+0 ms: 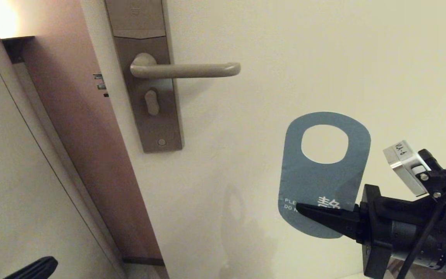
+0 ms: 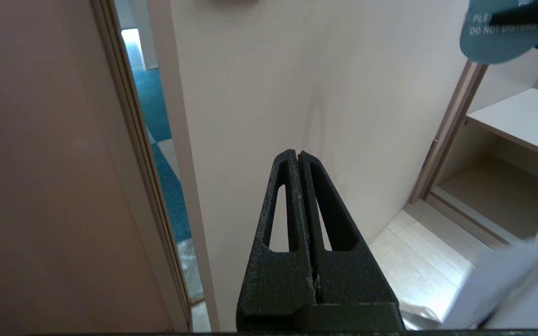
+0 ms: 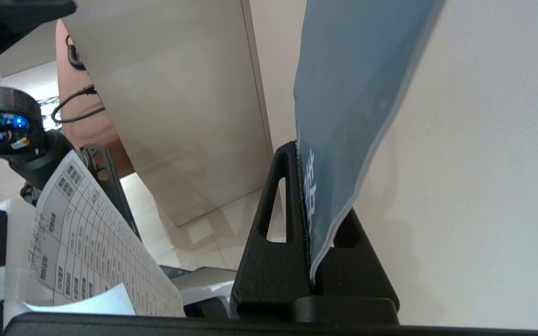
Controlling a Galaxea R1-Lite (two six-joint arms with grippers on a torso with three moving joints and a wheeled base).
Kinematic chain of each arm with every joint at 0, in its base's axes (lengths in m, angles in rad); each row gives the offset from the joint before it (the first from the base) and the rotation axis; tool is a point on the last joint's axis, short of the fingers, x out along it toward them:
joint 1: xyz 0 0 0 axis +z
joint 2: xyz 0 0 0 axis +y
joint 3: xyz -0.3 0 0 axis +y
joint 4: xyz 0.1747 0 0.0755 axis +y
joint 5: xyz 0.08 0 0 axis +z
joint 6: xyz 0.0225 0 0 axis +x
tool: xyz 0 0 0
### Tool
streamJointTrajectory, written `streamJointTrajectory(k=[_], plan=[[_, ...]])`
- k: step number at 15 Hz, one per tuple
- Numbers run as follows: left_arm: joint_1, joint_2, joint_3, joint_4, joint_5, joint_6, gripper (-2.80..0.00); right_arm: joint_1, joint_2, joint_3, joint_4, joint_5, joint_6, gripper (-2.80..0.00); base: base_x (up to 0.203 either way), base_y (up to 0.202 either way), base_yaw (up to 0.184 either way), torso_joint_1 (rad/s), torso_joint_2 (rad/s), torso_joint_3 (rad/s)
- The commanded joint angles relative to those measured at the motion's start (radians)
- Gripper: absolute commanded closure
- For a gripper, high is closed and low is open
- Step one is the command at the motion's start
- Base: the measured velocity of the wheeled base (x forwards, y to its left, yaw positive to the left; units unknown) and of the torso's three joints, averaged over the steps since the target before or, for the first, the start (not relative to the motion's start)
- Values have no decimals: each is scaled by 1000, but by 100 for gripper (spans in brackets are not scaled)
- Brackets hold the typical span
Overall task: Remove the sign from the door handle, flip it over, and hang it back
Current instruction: Hang the sign back with the other side facing out
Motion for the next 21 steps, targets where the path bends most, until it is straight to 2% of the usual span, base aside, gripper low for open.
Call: streamJointTrajectory(k=[1,3,4,5,7,9,10,12,15,18,21], plan=[[3,-135,7,69,4,-3,0,0,1,7,-4,3,0,0,0,0,0,0,0,0],[15,-271,10,202,38,1,0,0,2,11,-4,3,0,0,0,0,0,0,0,0],[21,-309,12,251,84,12,0,2,2,13,-4,4,0,0,0,0,0,0,0,0],[25,-317,14,283,181,24,0,0,4,11,-4,3,0,0,0,0,0,0,0,0],[28,-314,16,312,310,52,0,0,9,10,-4,3,-6,0,0,0,0,0,0,0],[28,-314,16,375,438,132,0,0,18,8,-4,4,-12,0,0,0,0,0,0,0],[28,-316,16,432,477,167,0,0,21,8,-4,3,-12,0,0,0,0,0,0,0],[-4,-386,13,484,488,176,0,0,24,5,-4,4,-12,0,0,0,0,0,0,0],[-29,-533,-25,643,511,145,0,0,25,5,-4,4,-12,0,0,0,0,0,0,0],[-31,-583,-38,674,548,133,0,0,32,2,-4,4,-12,0,0,0,0,0,0,0],[-31,-583,-38,673,545,141,0,0,33,5,-4,4,-12,0,0,0,0,0,0,0]])
